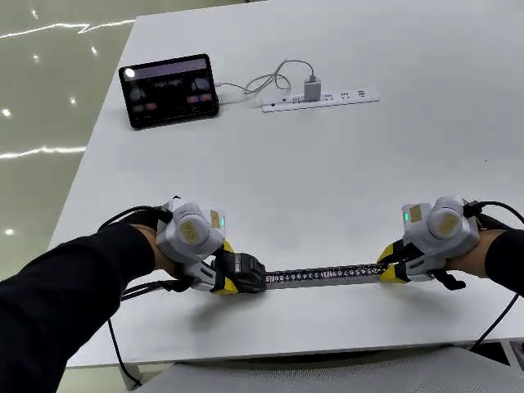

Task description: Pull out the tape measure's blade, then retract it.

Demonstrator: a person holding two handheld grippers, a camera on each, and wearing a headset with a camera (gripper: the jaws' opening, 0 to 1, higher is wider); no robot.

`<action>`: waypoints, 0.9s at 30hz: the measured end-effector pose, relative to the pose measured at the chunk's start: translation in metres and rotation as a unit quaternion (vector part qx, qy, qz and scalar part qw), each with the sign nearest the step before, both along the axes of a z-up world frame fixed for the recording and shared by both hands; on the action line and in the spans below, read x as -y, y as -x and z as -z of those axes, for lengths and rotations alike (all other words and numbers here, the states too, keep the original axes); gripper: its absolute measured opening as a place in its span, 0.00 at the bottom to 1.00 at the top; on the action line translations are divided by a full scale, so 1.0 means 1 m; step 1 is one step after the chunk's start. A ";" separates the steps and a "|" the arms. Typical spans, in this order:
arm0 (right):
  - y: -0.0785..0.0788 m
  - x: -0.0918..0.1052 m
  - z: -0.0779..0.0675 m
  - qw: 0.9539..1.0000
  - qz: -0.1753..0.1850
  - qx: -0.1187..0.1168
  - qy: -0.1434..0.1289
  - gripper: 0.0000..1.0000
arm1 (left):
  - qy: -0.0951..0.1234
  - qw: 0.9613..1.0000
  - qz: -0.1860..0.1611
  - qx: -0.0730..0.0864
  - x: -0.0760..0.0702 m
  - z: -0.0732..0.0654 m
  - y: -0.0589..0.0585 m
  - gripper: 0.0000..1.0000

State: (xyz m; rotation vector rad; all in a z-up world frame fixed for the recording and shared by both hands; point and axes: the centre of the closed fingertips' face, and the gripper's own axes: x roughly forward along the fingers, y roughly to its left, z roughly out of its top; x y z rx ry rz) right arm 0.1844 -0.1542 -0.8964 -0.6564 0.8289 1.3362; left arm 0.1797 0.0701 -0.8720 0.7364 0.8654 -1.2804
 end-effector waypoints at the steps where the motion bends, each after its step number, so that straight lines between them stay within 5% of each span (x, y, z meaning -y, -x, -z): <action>1: 0.000 0.000 0.000 1.000 0.000 0.000 0.000 0.09 | 0.000 1.000 0.000 0.000 0.000 0.000 0.000 0.31; 27: -0.005 0.016 0.005 1.000 0.006 -0.001 0.006 0.09 | 0.000 1.000 0.000 0.001 0.000 0.000 0.000 0.31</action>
